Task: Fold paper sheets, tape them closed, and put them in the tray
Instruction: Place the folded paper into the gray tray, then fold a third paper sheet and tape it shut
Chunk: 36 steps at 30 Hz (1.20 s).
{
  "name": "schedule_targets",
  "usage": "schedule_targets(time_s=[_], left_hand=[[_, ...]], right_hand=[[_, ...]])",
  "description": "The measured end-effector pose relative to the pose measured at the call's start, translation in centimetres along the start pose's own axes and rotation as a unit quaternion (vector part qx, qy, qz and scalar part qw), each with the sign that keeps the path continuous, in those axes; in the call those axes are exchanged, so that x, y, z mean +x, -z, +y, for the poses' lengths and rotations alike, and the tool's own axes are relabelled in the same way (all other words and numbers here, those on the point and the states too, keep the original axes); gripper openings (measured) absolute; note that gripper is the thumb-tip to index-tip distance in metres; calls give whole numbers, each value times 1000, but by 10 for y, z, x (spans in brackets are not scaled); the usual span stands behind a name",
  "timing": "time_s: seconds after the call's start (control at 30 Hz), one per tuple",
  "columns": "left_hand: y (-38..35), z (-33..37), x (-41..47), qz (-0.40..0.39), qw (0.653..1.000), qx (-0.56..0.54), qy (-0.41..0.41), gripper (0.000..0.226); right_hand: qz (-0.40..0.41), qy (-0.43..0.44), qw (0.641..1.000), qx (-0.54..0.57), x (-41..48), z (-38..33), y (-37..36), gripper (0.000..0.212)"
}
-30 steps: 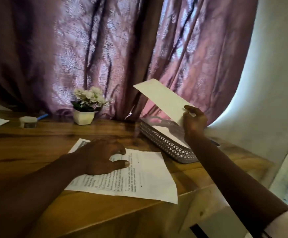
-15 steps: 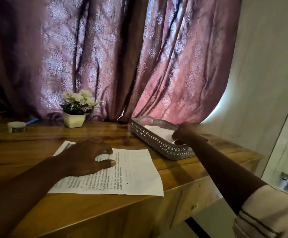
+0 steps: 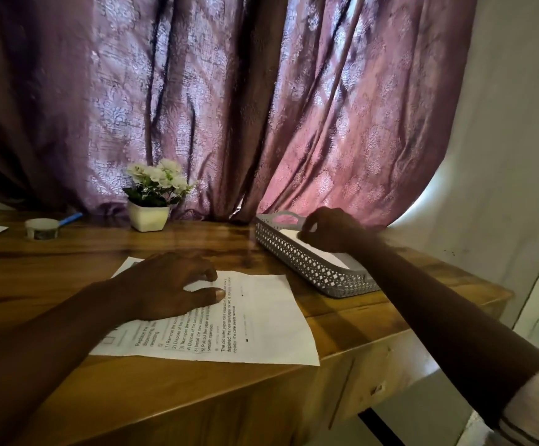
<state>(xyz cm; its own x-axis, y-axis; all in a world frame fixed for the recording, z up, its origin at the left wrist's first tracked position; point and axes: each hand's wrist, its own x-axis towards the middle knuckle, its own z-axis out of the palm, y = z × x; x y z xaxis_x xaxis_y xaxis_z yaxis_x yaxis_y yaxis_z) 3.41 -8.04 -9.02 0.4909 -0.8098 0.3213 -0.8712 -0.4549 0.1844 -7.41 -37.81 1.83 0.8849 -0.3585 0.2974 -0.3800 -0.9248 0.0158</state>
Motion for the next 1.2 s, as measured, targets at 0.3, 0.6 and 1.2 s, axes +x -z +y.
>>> schedule_targets(time_s=[0.3,0.6,1.2], left_hand=[[40,-58,-31,134,980,73,126,63],[41,-104,-36,105,946,97,290,59],[37,-121,-29,97,935,72,333,88]], right_hand=[[-182,309,928,99,-27,-151,-63,62],[-42,289,956,-1,7,-219,-91,81],[-17,286,934,213,22,-221,-120,54]])
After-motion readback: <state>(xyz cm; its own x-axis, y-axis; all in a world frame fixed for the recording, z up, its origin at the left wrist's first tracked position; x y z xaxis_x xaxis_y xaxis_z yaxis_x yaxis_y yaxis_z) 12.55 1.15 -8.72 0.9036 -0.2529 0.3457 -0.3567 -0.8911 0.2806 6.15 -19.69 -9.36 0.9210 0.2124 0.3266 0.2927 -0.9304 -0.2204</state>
